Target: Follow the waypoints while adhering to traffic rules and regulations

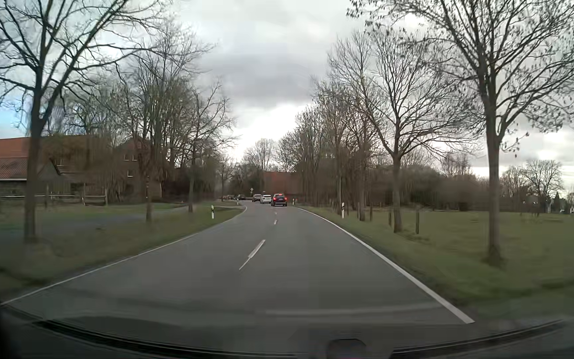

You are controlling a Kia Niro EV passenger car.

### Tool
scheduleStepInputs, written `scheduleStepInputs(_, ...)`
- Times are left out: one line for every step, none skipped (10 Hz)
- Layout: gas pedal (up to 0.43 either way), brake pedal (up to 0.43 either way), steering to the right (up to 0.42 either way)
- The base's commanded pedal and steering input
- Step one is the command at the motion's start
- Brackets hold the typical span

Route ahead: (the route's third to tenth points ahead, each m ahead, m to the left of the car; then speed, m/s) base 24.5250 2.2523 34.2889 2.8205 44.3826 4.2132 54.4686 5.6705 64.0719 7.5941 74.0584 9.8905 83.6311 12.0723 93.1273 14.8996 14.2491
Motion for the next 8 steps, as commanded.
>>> scheduleStepInputs(0.150,0.000,-0.006)
scheduleStepInputs(0.150,0.000,-0.006)
scheduleStepInputs(0.150,0.000,-0.008)
scheduleStepInputs(0.150,0.000,-0.008)
scheduleStepInputs(0.150,0.000,-0.009)
scheduleStepInputs(0.150,0.000,-0.011)
scheduleStepInputs(0.150,0.000,-0.011)
scheduleStepInputs(0.150,0.000,-0.011)
